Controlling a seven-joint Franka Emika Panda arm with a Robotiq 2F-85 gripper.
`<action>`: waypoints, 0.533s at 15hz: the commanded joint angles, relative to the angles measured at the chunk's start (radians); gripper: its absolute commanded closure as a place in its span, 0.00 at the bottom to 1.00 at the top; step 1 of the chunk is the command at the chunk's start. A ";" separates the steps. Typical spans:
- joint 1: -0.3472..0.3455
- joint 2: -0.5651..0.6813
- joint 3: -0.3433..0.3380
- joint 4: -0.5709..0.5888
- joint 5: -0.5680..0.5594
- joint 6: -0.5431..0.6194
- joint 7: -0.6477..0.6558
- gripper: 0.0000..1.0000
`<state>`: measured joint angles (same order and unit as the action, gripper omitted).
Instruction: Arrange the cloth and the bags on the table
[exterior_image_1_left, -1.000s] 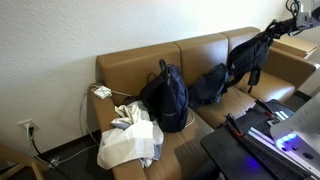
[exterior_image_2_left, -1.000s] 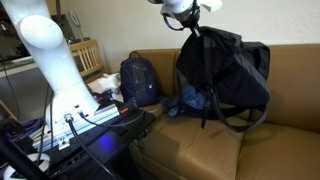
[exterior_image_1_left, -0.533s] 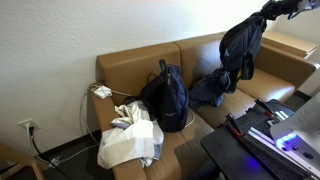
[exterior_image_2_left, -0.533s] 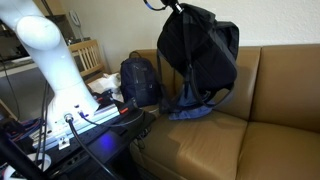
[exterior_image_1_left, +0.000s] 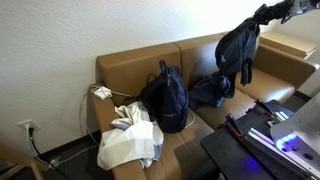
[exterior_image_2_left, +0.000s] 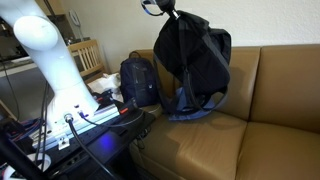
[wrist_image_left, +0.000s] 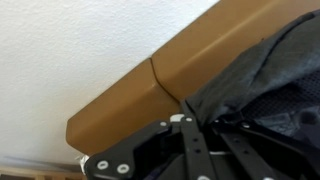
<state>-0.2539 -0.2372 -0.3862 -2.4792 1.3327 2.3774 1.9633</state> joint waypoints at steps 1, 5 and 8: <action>0.009 -0.190 0.123 -0.084 0.011 -0.023 -0.008 0.98; 0.065 -0.352 0.252 -0.147 0.053 -0.059 0.006 0.98; 0.066 -0.315 0.293 -0.125 0.055 -0.055 0.012 0.94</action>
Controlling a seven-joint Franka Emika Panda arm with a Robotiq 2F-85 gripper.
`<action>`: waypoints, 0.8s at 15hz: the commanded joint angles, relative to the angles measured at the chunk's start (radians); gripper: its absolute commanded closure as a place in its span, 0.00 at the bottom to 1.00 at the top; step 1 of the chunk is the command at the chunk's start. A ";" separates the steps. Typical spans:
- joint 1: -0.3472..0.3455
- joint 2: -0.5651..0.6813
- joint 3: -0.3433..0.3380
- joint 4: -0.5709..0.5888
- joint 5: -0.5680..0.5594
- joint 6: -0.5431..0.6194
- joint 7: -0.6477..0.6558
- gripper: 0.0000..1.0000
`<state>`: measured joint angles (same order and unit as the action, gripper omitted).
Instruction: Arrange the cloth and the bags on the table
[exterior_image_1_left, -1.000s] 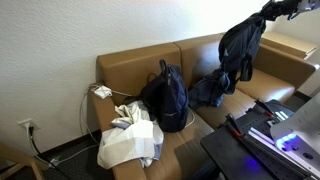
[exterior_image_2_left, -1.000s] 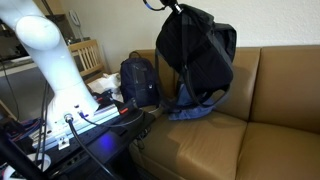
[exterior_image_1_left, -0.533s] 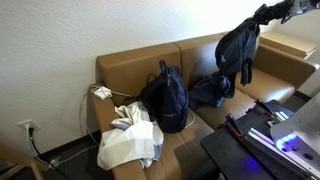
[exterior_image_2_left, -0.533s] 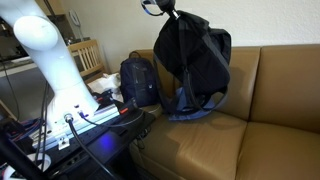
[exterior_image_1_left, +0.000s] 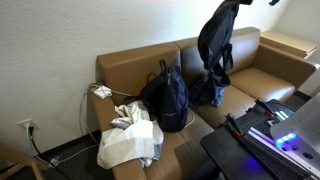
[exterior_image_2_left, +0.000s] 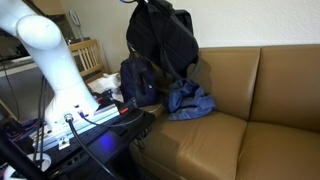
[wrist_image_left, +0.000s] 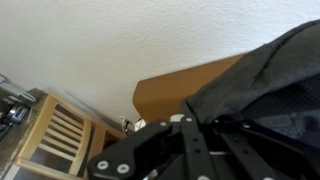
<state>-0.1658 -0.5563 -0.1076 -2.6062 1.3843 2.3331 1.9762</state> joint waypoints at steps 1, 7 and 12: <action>-0.006 -0.036 0.039 -0.012 0.017 -0.013 0.003 0.94; 0.051 -0.094 0.052 -0.017 0.116 -0.054 -0.018 0.98; 0.159 -0.176 0.186 0.076 0.331 -0.045 0.001 0.98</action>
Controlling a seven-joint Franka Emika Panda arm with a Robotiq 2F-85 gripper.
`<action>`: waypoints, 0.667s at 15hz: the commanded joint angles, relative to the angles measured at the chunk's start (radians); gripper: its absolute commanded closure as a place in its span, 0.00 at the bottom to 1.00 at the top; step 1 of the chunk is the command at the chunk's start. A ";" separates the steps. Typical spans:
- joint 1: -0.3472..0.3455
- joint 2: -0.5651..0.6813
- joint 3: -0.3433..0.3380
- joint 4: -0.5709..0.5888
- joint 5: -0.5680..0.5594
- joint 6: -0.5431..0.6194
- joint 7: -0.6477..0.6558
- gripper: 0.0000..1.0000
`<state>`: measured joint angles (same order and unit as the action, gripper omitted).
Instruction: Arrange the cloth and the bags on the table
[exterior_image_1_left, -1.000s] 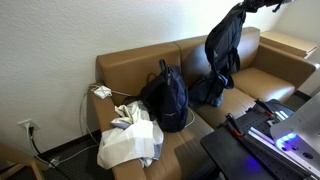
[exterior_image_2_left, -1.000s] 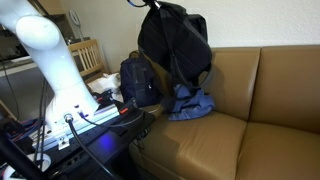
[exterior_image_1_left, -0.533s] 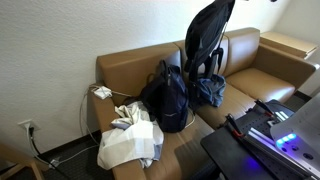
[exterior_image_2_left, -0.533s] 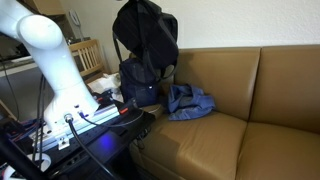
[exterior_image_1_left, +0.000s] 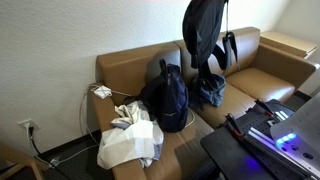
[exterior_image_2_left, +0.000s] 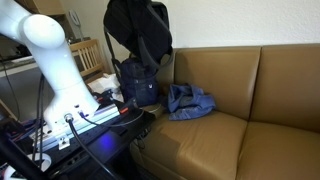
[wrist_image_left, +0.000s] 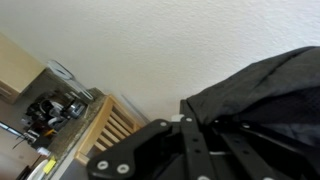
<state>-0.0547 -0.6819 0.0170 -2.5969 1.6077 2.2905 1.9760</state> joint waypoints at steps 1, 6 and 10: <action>0.072 -0.052 0.094 0.097 0.148 0.004 -0.011 0.98; 0.137 -0.048 0.165 0.139 0.219 0.010 -0.013 0.94; 0.119 -0.045 0.146 0.094 0.168 0.004 -0.021 0.98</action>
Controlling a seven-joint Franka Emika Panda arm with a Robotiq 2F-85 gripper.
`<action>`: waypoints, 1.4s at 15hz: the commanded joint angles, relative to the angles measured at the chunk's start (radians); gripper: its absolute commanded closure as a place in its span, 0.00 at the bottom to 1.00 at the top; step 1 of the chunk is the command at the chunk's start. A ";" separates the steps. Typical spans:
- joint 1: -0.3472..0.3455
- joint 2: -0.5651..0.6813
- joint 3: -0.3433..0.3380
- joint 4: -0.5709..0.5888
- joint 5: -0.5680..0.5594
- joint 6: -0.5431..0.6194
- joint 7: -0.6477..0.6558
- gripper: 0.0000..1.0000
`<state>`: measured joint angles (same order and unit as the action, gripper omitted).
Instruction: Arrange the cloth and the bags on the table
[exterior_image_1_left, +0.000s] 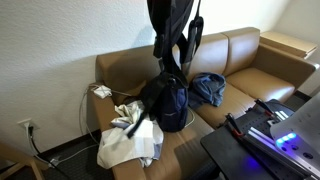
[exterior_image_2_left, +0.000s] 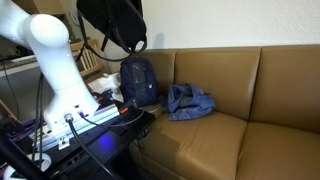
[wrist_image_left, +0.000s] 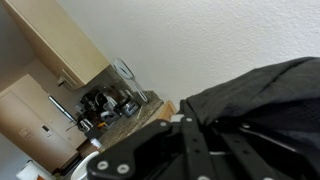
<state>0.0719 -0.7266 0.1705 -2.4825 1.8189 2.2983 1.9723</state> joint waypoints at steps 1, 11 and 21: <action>-0.005 0.011 -0.024 -0.047 -0.046 -0.034 -0.048 0.98; 0.105 0.317 -0.001 0.095 0.555 -0.257 -0.551 0.98; 0.143 0.544 -0.009 0.300 0.491 -0.593 -0.818 0.98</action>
<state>0.2447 -0.2746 0.1956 -2.1962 2.3861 1.8643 1.2799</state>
